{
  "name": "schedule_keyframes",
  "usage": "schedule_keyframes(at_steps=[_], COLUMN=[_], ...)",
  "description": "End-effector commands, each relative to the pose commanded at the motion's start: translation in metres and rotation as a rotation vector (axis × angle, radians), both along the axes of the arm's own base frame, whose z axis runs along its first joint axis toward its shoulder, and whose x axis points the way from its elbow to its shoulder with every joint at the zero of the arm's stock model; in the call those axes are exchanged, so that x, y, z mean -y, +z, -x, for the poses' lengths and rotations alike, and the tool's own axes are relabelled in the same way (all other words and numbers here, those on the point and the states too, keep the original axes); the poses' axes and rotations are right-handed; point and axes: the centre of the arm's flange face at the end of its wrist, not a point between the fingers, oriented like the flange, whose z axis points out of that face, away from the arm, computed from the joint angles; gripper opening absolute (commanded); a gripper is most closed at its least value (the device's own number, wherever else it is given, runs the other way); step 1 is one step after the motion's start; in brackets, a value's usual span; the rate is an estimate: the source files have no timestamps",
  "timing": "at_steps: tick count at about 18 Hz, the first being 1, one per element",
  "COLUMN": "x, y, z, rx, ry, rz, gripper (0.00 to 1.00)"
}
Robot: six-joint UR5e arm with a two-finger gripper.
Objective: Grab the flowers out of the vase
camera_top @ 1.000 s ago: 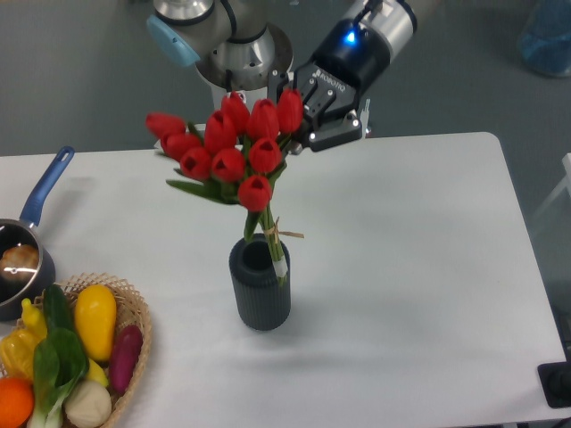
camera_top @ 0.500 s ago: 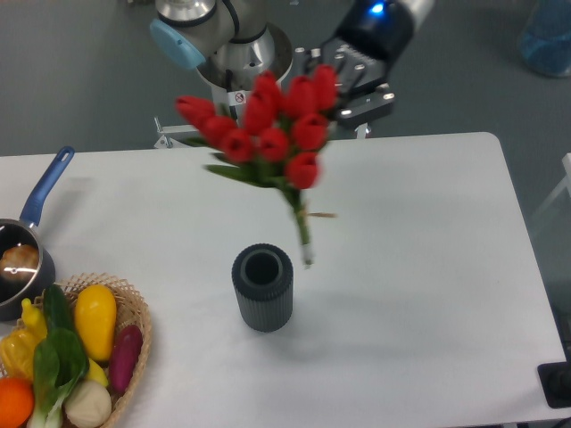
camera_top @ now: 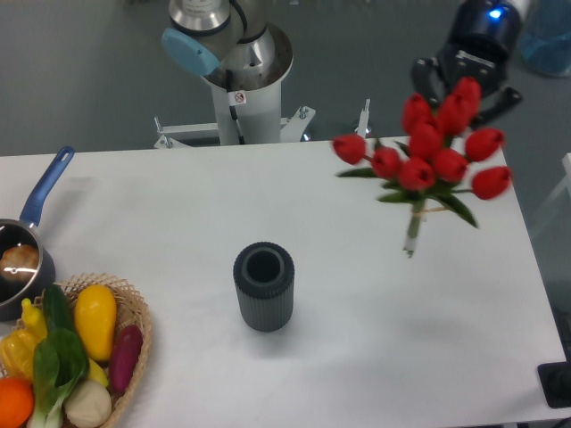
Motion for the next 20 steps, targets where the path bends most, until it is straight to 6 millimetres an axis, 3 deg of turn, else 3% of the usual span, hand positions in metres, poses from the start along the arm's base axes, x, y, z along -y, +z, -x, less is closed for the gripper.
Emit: schedule_keyframes(at_steps=[7,11,15,20], x=[0.025,-0.004,-0.049,-0.078], y=[-0.024,-0.040,-0.054,-0.073], z=[0.022,0.035,0.029,0.023], rx=[-0.037,-0.077,-0.168,-0.224], ry=[0.129,0.113,0.049,-0.010], rz=[0.449,0.628,0.840,0.986], gripper=[0.00,0.00,0.00,0.00])
